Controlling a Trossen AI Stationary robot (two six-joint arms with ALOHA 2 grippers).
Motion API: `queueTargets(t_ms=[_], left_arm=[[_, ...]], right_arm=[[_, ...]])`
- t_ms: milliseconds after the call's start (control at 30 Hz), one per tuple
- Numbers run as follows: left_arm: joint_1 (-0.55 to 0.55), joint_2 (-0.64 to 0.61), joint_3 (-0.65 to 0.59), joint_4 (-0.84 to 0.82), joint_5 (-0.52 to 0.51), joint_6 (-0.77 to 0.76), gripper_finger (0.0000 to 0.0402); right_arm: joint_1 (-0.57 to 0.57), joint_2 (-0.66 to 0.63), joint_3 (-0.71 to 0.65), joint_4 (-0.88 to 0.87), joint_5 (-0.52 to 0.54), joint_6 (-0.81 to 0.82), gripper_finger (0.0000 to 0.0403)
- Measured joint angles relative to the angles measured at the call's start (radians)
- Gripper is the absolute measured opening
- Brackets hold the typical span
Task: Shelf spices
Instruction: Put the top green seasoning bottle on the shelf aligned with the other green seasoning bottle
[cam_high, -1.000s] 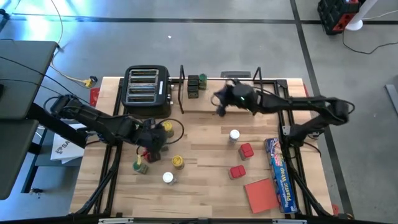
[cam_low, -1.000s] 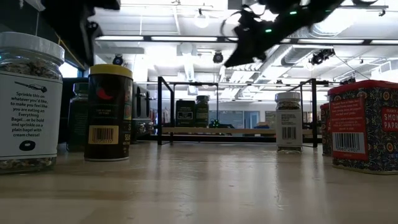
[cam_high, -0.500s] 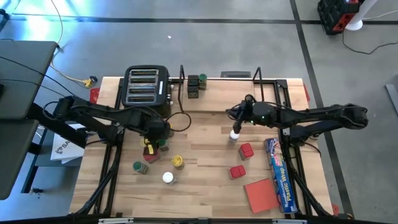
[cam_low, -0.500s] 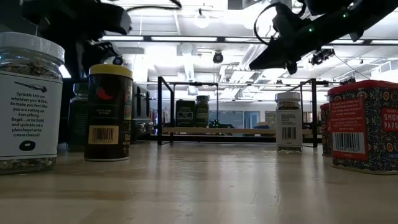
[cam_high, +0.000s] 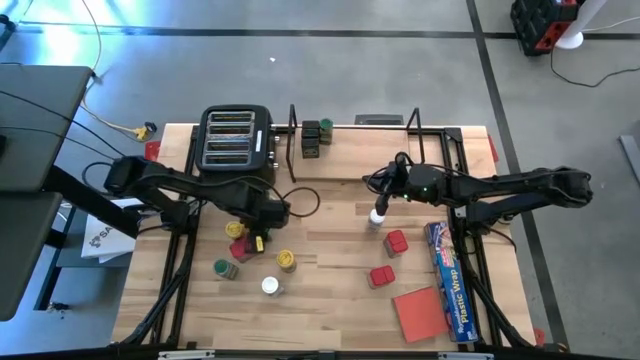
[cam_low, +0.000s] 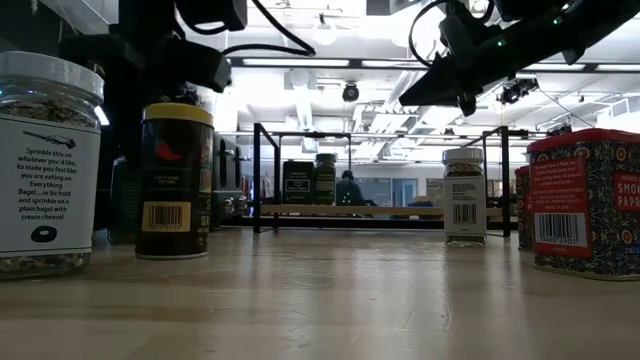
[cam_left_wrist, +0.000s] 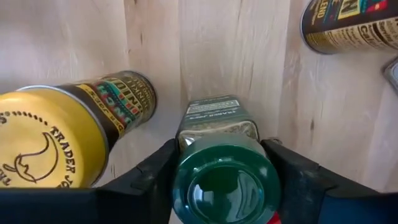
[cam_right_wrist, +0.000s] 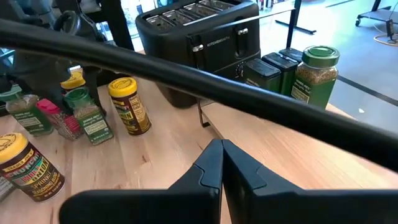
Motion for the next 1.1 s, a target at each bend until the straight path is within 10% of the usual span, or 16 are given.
queueTargets(t_ms=[867, 1100], left_arm=[[0.047, 0.311, 0.336, 0.194, -0.008, 0.799, 0.0193], [0.049, 0.329, 0.389, 0.189, -0.121, 0.842, 0.0293]], right_arm=[[0.0, 0.0, 0.001, 0.018, -0.013, 0.045, 0.0], [0.0, 0.0, 0.001, 0.004, -0.013, 0.056, 0.0]])
